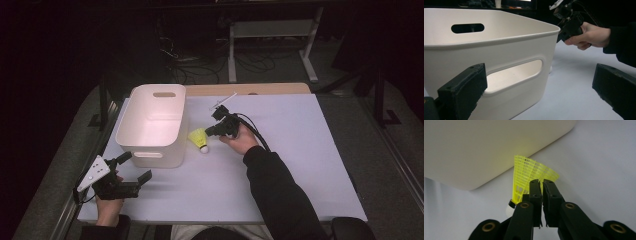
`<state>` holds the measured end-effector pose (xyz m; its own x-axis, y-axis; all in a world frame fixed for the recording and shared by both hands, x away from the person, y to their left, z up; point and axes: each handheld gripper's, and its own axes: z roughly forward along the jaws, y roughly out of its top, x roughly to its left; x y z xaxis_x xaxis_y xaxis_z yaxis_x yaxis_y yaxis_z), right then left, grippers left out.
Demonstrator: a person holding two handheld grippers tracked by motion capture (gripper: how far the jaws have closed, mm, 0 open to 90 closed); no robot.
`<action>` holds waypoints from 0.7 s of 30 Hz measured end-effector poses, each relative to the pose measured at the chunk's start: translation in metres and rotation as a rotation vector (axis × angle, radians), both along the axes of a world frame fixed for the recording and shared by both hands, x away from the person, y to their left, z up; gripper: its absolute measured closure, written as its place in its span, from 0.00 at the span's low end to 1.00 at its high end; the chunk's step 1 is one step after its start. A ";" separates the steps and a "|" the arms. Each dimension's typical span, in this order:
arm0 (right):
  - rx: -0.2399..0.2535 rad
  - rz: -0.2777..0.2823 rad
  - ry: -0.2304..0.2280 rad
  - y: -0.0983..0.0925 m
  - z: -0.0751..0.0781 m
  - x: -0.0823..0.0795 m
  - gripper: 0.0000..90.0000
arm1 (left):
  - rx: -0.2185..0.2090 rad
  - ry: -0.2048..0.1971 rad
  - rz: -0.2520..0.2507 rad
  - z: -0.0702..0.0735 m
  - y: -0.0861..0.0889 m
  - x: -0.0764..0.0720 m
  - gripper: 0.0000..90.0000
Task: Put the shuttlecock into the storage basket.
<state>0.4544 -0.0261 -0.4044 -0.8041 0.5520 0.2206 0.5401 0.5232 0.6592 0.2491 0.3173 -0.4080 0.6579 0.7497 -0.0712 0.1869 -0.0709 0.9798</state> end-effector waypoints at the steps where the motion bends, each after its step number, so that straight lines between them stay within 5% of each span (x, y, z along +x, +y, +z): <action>1: 0.001 0.000 0.001 0.000 0.002 -0.001 0.91 | -0.001 0.000 0.000 0.000 0.000 0.000 0.00; 11: -0.004 -0.021 -0.031 0.001 0.011 -0.011 0.66 | -0.001 0.001 -0.001 0.000 0.000 0.000 0.00; 21: -0.023 -0.019 -0.022 0.007 0.011 -0.019 0.22 | -0.002 0.000 -0.001 0.000 0.000 0.000 0.00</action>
